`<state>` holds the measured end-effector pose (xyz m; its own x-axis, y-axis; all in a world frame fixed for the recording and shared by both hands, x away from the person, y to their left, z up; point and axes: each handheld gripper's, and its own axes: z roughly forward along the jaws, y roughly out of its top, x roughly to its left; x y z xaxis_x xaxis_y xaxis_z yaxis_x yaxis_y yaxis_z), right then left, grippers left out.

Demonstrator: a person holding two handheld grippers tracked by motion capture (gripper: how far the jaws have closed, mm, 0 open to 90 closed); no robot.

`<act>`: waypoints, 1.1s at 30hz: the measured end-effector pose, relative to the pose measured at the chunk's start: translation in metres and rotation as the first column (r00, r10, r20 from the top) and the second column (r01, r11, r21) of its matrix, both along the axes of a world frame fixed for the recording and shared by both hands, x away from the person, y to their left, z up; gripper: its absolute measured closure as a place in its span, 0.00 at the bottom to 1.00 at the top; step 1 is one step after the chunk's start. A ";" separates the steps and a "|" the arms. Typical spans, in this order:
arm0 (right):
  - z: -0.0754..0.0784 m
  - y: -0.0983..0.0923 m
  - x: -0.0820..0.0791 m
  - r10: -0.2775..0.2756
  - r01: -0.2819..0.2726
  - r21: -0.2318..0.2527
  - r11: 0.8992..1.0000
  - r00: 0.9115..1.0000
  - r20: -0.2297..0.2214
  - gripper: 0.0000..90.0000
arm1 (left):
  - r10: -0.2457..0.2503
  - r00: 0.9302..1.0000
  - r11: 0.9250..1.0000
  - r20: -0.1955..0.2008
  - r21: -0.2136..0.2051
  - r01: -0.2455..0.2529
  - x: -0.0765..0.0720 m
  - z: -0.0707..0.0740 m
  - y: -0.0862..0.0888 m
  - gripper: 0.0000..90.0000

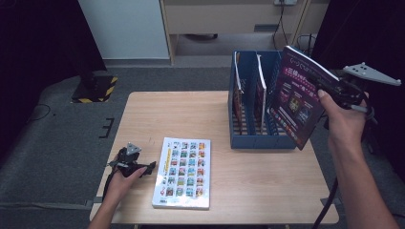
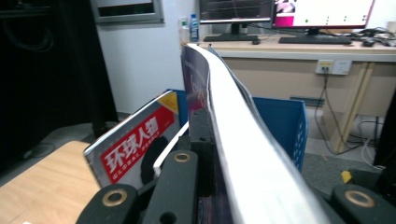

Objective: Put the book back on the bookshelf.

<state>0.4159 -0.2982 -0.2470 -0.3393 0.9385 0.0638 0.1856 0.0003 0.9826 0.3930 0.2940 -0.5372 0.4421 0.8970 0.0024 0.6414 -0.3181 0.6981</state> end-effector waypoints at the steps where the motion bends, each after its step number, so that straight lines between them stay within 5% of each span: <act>1: 0.000 0.000 0.000 0.000 0.000 0.000 1.000 1.000 0.000 0.93 | -0.001 1.000 1.000 -0.001 0.001 0.001 0.000 0.000 0.000 0.00; 10: 0.000 0.016 0.028 -0.065 0.065 -0.027 0.998 0.998 0.005 0.93 | -0.003 1.000 1.000 -0.001 0.002 0.003 0.001 0.000 -0.001 0.00; 16: -0.004 0.024 0.042 -0.109 0.109 0.002 0.994 0.994 0.015 0.93 | 0.000 1.000 1.000 0.001 -0.003 0.000 0.001 0.000 -0.001 0.00; 33: -0.012 0.043 0.065 -0.154 0.154 0.006 0.988 0.988 0.020 0.93 | -0.002 1.000 1.000 0.002 0.000 0.002 0.001 0.000 -0.001 0.00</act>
<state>0.4805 -0.2555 -0.2587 -0.1925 0.9793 0.0626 0.1634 -0.0310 0.9861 0.3939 0.2932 -0.5373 0.4442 0.8959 0.0032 0.6392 -0.3195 0.6995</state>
